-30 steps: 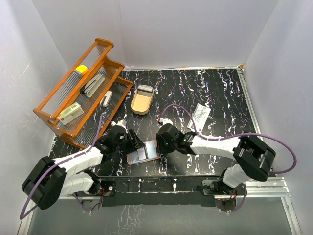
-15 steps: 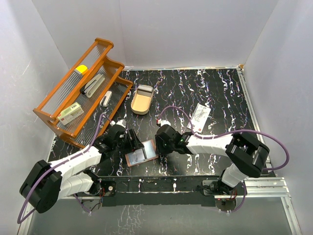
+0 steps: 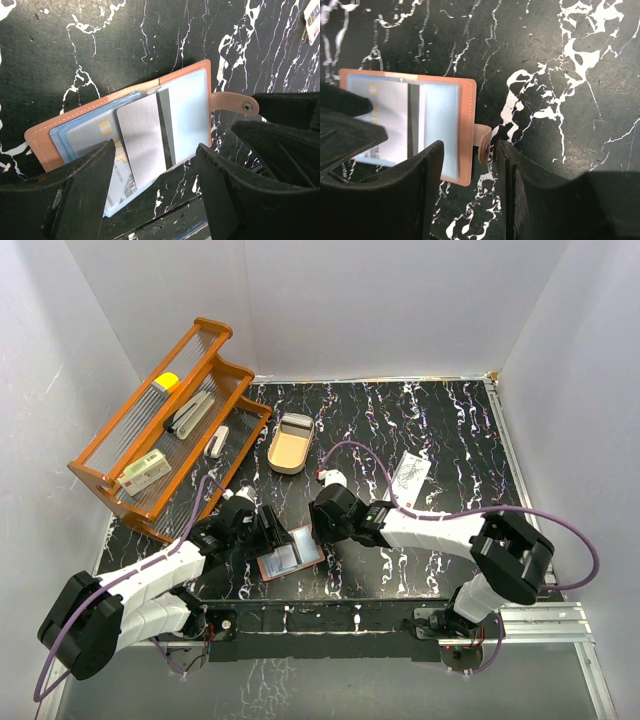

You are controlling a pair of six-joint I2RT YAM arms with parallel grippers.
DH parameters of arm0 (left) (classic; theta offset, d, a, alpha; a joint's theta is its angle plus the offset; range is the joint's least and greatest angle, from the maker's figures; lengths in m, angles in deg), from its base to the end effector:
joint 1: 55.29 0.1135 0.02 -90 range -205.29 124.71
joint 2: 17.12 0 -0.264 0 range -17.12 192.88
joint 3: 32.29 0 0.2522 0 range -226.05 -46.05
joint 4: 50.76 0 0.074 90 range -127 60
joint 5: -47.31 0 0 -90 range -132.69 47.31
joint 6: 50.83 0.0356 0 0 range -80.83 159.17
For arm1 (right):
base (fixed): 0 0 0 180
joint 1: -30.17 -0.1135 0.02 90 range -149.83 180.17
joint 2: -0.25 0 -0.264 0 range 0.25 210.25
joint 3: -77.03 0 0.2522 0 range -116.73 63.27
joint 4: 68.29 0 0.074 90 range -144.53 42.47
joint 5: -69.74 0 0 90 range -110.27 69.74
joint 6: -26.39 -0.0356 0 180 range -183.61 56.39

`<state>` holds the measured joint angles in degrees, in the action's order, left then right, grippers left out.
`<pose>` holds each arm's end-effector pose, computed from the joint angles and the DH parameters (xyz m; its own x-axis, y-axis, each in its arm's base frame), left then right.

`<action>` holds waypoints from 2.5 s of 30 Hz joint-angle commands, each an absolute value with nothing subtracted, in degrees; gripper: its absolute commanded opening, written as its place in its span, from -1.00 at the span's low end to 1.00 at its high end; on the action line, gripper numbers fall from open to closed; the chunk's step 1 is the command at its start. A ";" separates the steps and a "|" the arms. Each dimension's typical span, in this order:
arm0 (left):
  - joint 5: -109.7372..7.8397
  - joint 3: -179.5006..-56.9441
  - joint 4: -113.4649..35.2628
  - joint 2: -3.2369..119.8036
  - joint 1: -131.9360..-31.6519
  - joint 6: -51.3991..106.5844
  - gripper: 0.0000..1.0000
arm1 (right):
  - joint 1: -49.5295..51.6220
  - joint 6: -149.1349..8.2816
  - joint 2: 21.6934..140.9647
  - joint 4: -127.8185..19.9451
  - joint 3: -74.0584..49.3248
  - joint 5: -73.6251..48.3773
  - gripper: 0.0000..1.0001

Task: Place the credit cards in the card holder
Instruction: Insert the credit card into the card holder.

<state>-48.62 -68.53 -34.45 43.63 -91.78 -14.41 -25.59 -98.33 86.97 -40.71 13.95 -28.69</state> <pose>0.1612 -0.1238 0.1677 -0.8386 -0.3753 -0.3949 -0.0344 0.7600 -0.6491 0.1756 0.2487 0.1908 -0.7969 -0.1695 -0.5799 -0.3799 0.8869 0.2628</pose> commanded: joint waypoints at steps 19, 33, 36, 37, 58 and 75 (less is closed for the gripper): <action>-53.99 -65.77 -42.02 47.17 -91.68 -18.20 0.27 | -26.13 -102.45 88.90 -48.60 19.25 -23.51 -0.72; -58.00 -66.16 -48.26 50.19 -91.68 -21.17 0.25 | -27.52 -106.00 88.09 -50.53 21.49 -24.13 -0.77; -59.01 -66.20 -49.65 50.88 -91.68 -22.08 0.25 | -27.72 -107.33 87.60 -50.64 22.18 -25.06 -0.78; -59.34 -66.26 -50.15 51.12 -91.68 -22.35 0.25 | -27.74 -107.97 87.42 -50.85 22.47 -25.43 -0.79; -57.24 -72.45 -38.62 49.44 -91.77 -15.24 0.29 | -27.82 -111.51 78.78 -46.11 27.47 -36.00 -0.83; -54.33 -70.62 -30.02 42.32 -90.36 -12.77 0.35 | -27.83 -110.13 71.65 -42.45 23.22 -34.23 -0.43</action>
<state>-52.34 -71.51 -30.49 43.45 -91.68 -13.08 -27.63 -111.40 74.44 -41.30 27.26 -35.42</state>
